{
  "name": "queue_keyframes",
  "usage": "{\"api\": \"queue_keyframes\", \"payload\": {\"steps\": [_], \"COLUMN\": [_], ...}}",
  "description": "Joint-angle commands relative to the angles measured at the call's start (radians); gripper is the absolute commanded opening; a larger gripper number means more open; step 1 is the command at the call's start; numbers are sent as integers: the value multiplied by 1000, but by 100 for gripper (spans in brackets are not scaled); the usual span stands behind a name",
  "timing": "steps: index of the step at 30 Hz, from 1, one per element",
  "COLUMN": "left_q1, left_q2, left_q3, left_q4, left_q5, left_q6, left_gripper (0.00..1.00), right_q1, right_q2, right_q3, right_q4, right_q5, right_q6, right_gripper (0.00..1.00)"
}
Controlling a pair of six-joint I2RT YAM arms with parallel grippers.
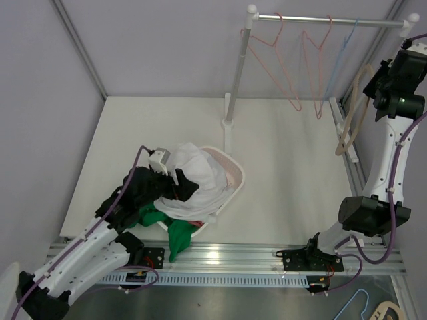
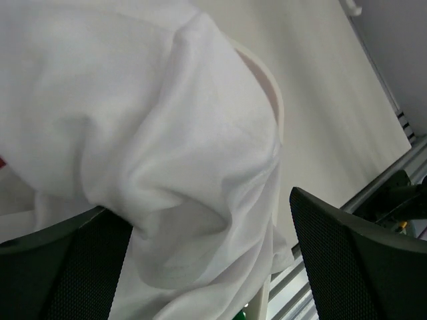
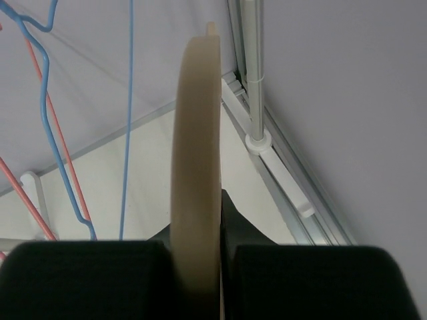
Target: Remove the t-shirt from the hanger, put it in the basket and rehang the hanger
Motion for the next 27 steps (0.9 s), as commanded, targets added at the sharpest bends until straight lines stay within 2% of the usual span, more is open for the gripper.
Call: {"api": "queue_keyframes", "payload": {"steps": [1,4,5,7,9,10,14,17,18,19,23,27], "left_q1": [-1,-9,-16,-30,-33,-33,-53,-140,-198,-223,-325,-374], "left_q2": [-105,-122,-110,-79,-38,-25,124,235,324,373,618,806], "left_q3": [117,192,212,309,353,360,377,398,425,448,650,755], "left_q4": [-119,-145,-162,-184,-140,-103,168,329,391,402,416,523], "left_q5": [-133,-145,-188,-234,-209,-117,139,262,275,288,365,481], "left_q6": [48,95,129,169,221,236,225,232,250,273,385,367], "left_gripper": [99,100,100,100,100,100,99,99,100,95,91,92], "right_q1": [3,8,25,63,118,135,183,195,195,195,195,195], "right_q2": [-79,-111,-117,-146,-207,-235,-344,-394,-405,-412,-422,-416], "right_q3": [-9,-9,-10,-51,-111,-187,-309,-332,-334,-334,-305,-286], "right_q4": [16,-9,-17,-30,-5,17,78,71,65,60,33,14], "right_q5": [37,5,3,51,107,114,135,158,163,158,119,69], "right_q6": [11,41,55,75,102,127,188,195,193,190,190,193], "right_gripper": [0,0,0,0,0,0,0,0,0,0,0,0]}}
